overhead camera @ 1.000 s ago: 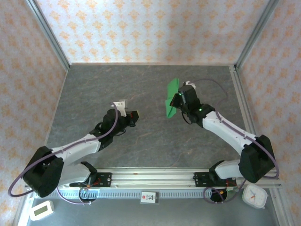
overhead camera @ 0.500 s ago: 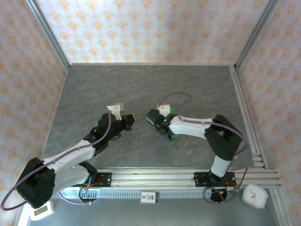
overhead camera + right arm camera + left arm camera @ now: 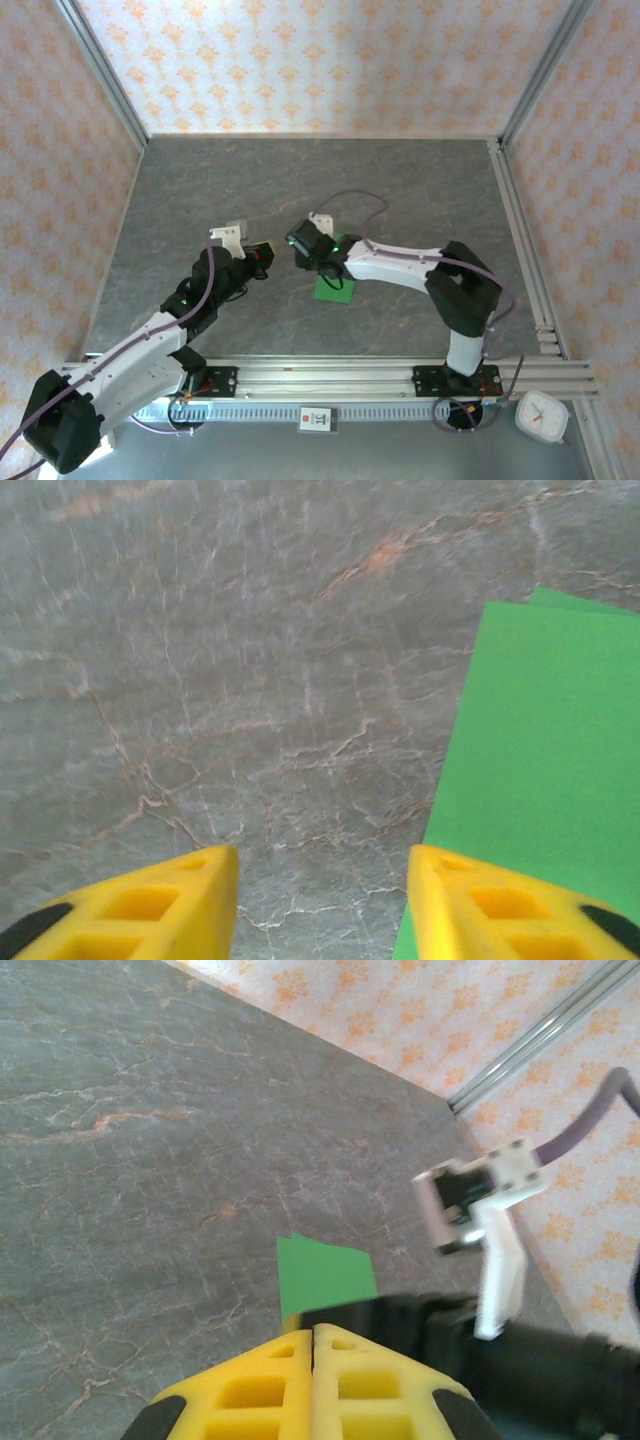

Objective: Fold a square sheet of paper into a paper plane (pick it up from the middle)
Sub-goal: Turn over the paper at the center of the table.

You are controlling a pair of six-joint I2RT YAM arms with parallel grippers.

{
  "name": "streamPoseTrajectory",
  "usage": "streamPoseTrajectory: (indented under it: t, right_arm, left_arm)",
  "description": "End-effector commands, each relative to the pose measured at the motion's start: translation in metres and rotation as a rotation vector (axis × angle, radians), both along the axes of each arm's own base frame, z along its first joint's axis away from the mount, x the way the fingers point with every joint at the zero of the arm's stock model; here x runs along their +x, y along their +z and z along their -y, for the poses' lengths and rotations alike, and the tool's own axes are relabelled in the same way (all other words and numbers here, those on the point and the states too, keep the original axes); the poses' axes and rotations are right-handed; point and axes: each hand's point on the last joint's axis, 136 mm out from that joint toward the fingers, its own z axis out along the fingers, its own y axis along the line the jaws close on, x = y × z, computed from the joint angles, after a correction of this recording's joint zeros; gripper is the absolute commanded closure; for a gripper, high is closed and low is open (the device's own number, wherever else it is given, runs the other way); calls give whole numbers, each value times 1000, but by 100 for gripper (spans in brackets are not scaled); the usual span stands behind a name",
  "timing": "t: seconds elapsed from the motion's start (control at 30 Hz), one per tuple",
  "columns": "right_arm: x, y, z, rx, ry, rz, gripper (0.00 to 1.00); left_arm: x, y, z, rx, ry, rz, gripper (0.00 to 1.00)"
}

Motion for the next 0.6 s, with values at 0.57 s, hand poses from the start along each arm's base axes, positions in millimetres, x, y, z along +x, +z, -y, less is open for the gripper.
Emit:
streamPoseTrajectory:
  t: [0.57]
  right_arm:
    - [-44, -75, 65, 248, 222, -144, 100]
  left_arm:
    - [19, -21, 33, 100, -85, -117, 100]
